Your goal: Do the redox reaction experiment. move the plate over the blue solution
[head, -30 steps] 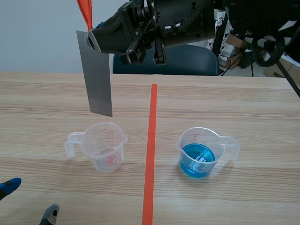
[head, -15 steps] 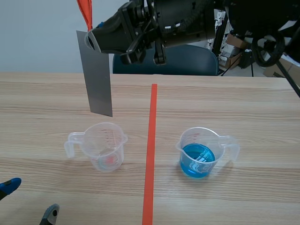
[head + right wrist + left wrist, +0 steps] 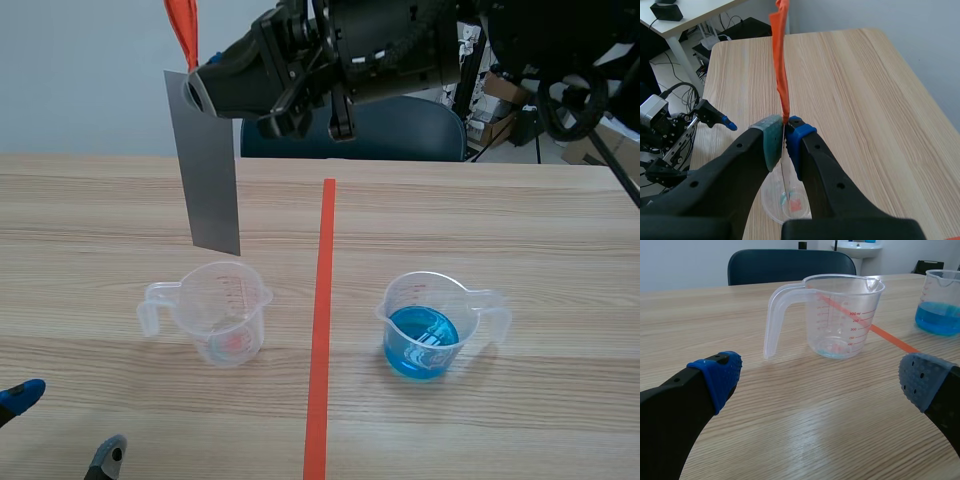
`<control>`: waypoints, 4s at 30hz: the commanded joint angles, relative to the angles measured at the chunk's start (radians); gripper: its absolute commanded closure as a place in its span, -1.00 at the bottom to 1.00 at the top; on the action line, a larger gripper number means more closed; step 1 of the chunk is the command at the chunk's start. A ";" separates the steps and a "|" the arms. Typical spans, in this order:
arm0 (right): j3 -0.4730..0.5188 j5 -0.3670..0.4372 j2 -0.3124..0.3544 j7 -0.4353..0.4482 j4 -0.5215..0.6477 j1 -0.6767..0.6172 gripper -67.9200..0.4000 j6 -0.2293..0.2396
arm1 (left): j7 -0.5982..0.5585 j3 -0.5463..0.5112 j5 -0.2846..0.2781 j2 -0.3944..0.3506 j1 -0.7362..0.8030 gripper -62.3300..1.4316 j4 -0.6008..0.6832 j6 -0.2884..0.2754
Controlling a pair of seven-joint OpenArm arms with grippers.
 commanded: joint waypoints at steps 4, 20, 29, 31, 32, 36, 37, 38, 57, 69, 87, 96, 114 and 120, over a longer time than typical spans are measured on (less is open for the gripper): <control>0.015 0.039 0.022 0.013 0.019 0.023 0.97 0.000 | -0.021 -0.001 -0.007 -0.009 0.003 -1.00 0.013 -0.003; 0.041 0.145 0.212 0.060 0.019 0.023 0.97 0.108 | -0.046 -0.001 -0.155 -0.048 0.053 -1.00 0.022 -0.015; 0.048 0.198 0.370 0.105 0.019 0.023 0.97 0.232 | -0.046 -0.001 -0.219 -0.134 0.151 -1.00 0.066 -0.018; 0.048 0.198 0.409 0.128 0.019 0.023 0.97 0.254 | -0.046 -0.001 -0.218 -0.155 0.179 -1.00 0.077 -0.021; 0.048 0.198 0.428 0.140 0.019 0.023 0.97 0.254 | -0.046 -0.001 -0.218 -0.163 0.192 -1.00 0.084 -0.024; 0.048 0.198 0.502 0.197 0.019 0.024 0.97 0.254 | -0.046 -0.001 -0.218 -0.194 0.253 -1.00 0.126 -0.026; 0.048 0.198 0.519 0.208 0.019 0.024 0.97 0.254 | -0.046 -0.001 -0.220 -0.205 0.270 -1.00 0.137 -0.026; 0.048 0.198 0.535 0.217 0.019 0.024 0.97 0.254 | -0.046 -0.001 -0.229 -0.217 0.291 -1.00 0.149 -0.026; 0.048 0.197 0.791 0.340 0.064 0.023 0.97 0.254 | -0.046 -0.003 -0.443 -0.431 0.585 -1.00 0.341 -0.070; 0.048 0.121 0.853 0.376 0.190 -0.059 0.97 0.254 | -0.046 -0.004 -0.795 -0.636 0.716 -1.00 0.525 -0.064; 0.048 -0.064 0.922 0.592 0.174 -0.116 0.97 0.254 | 0.494 -0.068 -0.956 -0.874 0.589 -1.00 0.894 -0.080; 0.048 -0.252 0.920 0.721 0.167 -0.116 0.97 0.254 | 0.692 -0.068 -0.956 -0.890 0.390 -1.00 1.047 -0.143; 0.048 -0.249 0.795 0.758 0.058 -0.174 0.97 0.254 | 0.812 0.111 -0.956 -0.854 0.185 -1.00 1.163 -0.150; 0.048 -0.151 0.795 0.727 0.058 -0.179 0.97 0.254 | 0.826 0.122 -0.956 -0.829 0.174 -1.00 1.164 -0.150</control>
